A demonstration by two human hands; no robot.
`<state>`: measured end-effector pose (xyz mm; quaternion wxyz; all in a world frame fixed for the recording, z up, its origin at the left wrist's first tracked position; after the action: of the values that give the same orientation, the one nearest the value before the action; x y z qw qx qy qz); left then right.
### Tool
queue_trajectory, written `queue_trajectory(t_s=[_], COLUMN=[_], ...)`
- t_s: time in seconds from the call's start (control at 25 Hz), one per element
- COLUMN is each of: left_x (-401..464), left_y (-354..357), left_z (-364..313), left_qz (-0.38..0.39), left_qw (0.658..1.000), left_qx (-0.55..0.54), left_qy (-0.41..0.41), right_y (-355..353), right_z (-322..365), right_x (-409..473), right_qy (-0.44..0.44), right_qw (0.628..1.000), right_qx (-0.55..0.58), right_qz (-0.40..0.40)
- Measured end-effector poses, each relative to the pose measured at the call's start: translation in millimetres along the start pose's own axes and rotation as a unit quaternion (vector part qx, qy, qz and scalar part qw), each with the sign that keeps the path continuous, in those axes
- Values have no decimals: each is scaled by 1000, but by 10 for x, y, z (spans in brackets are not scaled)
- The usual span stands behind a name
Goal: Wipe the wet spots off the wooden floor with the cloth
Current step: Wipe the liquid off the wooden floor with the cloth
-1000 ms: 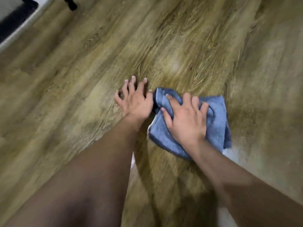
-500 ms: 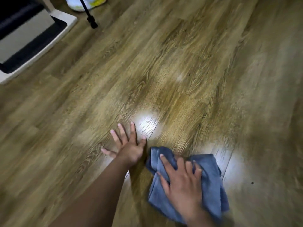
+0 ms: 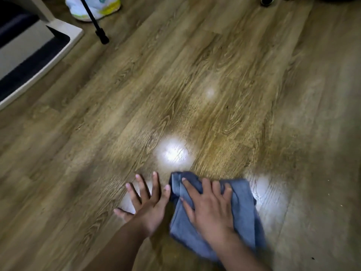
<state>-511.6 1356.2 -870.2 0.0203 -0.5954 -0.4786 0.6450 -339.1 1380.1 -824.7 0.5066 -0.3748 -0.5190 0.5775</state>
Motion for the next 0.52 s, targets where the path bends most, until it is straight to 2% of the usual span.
queue_trajectory(t_s=[0.08, 0.24, 0.36, 0.52], left_x=[16, 18, -50, -148], left_y=[-6, 7, -21, -127], left_z=[15, 15, -50, -113], left_qz=[3, -16, -35, -77], left_qw=[1000, 998, 998, 996], left_qx=[19, 40, 36, 34], left_qy=[15, 37, 30, 27], right_y=[-10, 92, 80, -31], right_z=[18, -23, -53, -169], right_x=[486, 1194, 1014, 327], right_qy=[-11, -23, 18, 69], right_qw=[1000, 999, 1000, 997], right_qx=[5, -8, 3, -2], right_qz=[-14, 21, -3, -17])
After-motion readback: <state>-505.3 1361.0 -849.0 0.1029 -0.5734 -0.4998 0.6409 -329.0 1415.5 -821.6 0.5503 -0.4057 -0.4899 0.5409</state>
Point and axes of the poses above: each hand's wrist, its own x-axis towards the middle knuckle, its own y-axis out of the palm, z = x × y, the point moved 8 cm from there along x, towards the middle knuckle, and after that the axes turned 1 degree about -x, right-handed, at the moved point
